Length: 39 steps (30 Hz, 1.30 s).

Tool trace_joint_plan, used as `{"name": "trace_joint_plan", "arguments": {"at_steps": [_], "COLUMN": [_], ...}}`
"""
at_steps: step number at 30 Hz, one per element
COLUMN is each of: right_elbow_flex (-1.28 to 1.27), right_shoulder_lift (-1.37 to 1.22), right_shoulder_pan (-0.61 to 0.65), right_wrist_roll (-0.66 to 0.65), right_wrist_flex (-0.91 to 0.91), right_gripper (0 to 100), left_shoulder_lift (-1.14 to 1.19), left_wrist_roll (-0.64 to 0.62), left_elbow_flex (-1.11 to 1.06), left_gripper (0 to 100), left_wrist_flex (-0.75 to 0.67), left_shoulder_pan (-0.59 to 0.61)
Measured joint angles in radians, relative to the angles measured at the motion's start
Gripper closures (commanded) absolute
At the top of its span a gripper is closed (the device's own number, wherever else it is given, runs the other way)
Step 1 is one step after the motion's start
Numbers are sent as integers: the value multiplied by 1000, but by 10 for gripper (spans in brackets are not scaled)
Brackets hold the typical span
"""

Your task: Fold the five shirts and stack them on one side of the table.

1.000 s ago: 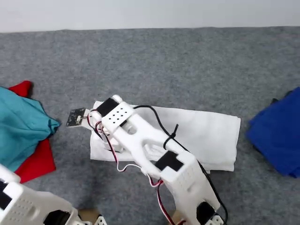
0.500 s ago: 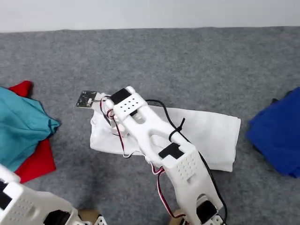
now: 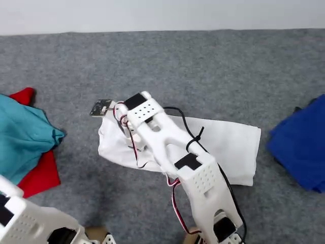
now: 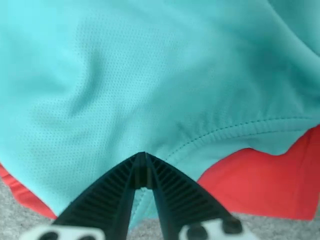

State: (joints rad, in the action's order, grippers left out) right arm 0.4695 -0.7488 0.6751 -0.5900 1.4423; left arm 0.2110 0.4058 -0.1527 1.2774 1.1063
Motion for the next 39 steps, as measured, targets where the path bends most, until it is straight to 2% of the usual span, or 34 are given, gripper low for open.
{"name": "trace_joint_plan", "arguments": {"at_steps": [7,14,20,30,35,39], "right_elbow_flex": [20,20,20,37,101,115], "right_shoulder_lift": [52,167,166,-32,-31,68], "right_shoulder_pan": [-12,-11,-11,-40,-41,-41], "right_wrist_roll": [0,-2,-2,-2,-2,-2], "right_wrist_flex": [6,104,109,135,198,261], "right_gripper": [983,983,983,983,983,983], "left_shoulder_lift": [0,0,0,0,0,0], "left_wrist_roll": [0,0,0,2,2,2], "left_elbow_flex": [0,0,0,0,0,0], "left_gripper": [998,998,998,998,998,998], "left_wrist_flex": [-2,-15,-15,-15,-15,-15], "left_shoulder_pan": [0,-14,-51,-54,-54,-54]}}
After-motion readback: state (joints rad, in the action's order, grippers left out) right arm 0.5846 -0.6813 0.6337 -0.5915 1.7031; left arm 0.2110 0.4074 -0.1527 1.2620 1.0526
